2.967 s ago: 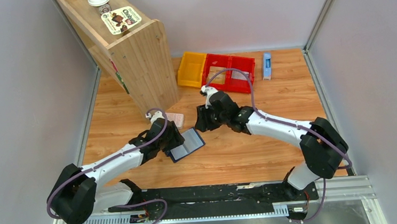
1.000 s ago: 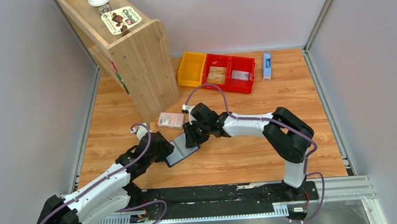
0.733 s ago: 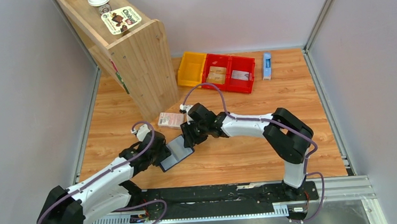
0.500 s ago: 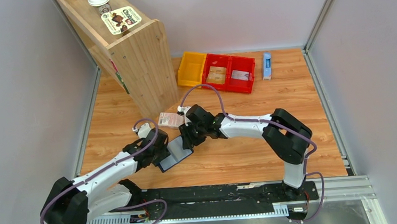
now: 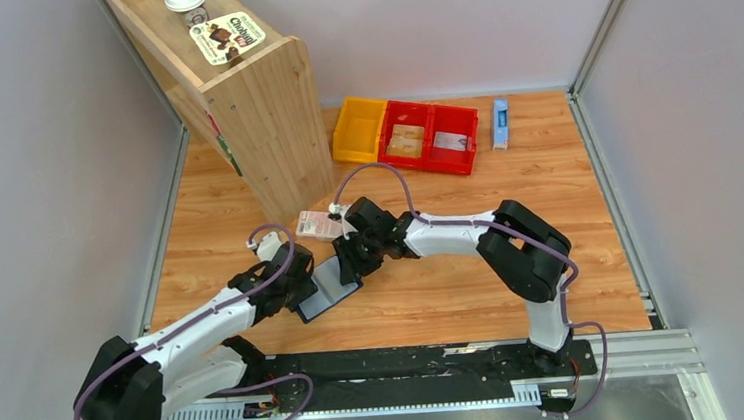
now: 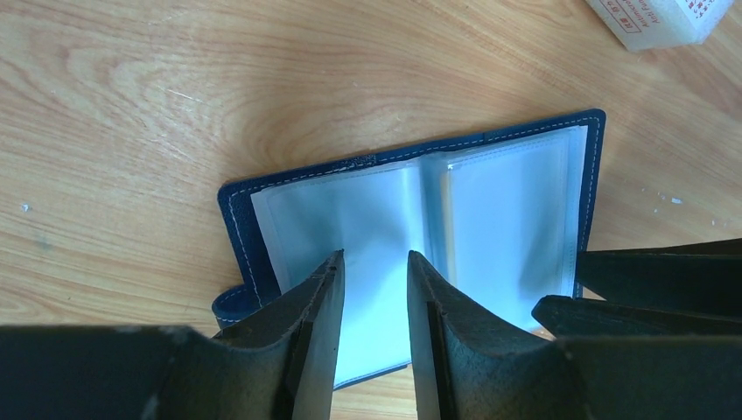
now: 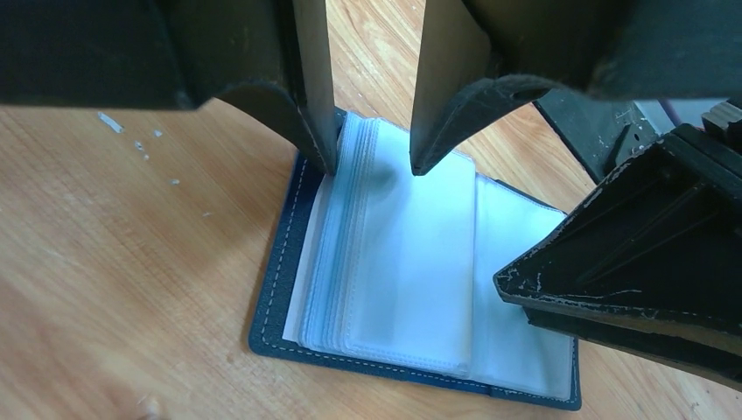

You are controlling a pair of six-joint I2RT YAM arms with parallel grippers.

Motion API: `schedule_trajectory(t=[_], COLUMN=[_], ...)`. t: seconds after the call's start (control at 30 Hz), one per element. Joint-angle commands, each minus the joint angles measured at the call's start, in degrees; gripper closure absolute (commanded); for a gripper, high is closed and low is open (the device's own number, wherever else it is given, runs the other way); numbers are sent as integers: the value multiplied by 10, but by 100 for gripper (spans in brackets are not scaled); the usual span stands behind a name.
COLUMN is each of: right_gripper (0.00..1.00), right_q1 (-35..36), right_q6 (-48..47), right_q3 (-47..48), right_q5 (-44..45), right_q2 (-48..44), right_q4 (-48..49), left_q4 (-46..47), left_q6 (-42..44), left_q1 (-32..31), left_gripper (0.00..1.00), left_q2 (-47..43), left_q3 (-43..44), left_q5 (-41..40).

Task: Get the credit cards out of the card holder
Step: Remove the credit card from the card holder.

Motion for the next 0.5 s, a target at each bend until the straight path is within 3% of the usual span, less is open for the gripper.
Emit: schedule_trajectory(t=[0.0,0.27,0.47], right_gripper=[62,65,66], right_q1=[3,1,-31], right_q6=[9,34,96], right_q3=[24,13,-38], right_q5=[-43,-116,-167], right_q2=[11,-4,-29], right_q4=[22,77,185], left_q4=[-11,10,24], left_q6=[-11,-3,-2], left_q1=[2,2,2], left_gripper=[59,60,59], left_q2=[4,1,-25], left_q3=[-31,-37,-53], left_q5=[24,33,34])
